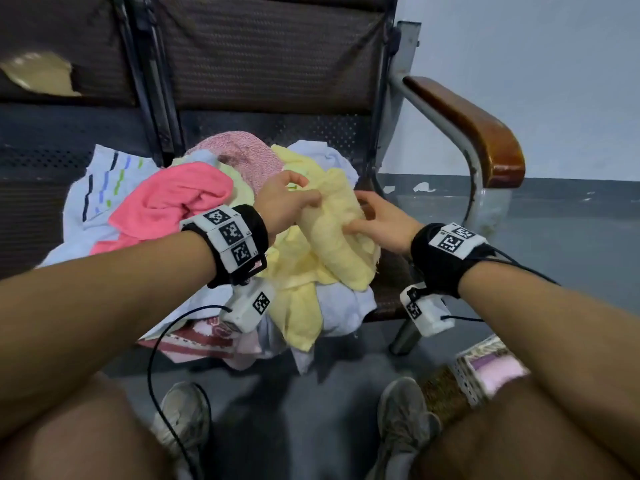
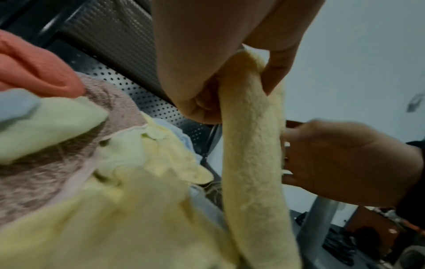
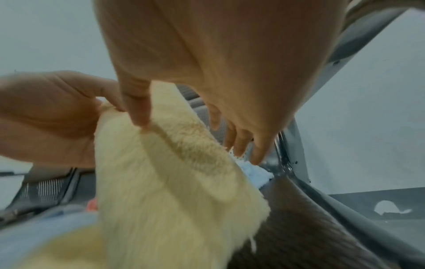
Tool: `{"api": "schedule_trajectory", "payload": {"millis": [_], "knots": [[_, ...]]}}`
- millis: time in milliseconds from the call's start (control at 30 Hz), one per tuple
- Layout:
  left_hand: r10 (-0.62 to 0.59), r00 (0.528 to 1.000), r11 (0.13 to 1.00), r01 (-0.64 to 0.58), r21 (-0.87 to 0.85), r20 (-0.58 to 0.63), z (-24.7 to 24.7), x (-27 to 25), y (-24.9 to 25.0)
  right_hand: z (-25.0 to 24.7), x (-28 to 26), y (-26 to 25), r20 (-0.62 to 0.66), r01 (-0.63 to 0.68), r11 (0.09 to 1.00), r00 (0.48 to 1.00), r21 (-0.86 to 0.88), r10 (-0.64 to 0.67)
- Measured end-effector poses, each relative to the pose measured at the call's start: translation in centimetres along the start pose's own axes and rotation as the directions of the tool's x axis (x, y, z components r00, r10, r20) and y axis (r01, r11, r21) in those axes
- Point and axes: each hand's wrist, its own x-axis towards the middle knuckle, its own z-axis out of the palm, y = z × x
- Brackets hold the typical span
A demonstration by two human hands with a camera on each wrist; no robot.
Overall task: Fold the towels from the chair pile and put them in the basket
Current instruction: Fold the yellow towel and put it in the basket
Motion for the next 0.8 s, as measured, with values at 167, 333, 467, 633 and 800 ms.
{"api": "schedule_trajectory", "payload": {"millis": [167, 333, 467, 633, 800], "knots": [[0.119, 0.987, 0.99, -0.109, -0.092, 0.111, 1.5, -2.7, 2.9, -0.9, -3.7, -3.4, -0.049, 0.065, 0.951, 0.997, 0.303, -0.052], [0.081, 0.97, 0.992, -0.057, -0.11, 0.228, 4.2, -3.9, 3.3, -3.1, -7.3, -2.2, -0.077, 0.01, 0.86, 0.996, 0.509, 0.034], [-0.072, 0.867, 0.99, 0.001, 0.143, 0.493, 8.7, -4.7, 1.0, -7.1, -10.5, 1.9, -0.134, -0.037, 0.766, 0.978, 0.642, 0.159], [-0.165, 0.76, 0.97, 0.01, 0.243, 0.629, 18.8, -5.8, -0.5, -12.1, -15.6, 9.9, -0.199, -0.128, 0.691, 0.906, 0.711, 0.372], [-0.322, 0.69, 0.928, 0.095, 0.359, 0.649, 30.0, -7.1, -3.2, -14.1, -21.3, 20.0, -0.277, -0.095, 0.519, 0.756, 0.85, 0.593]]}}
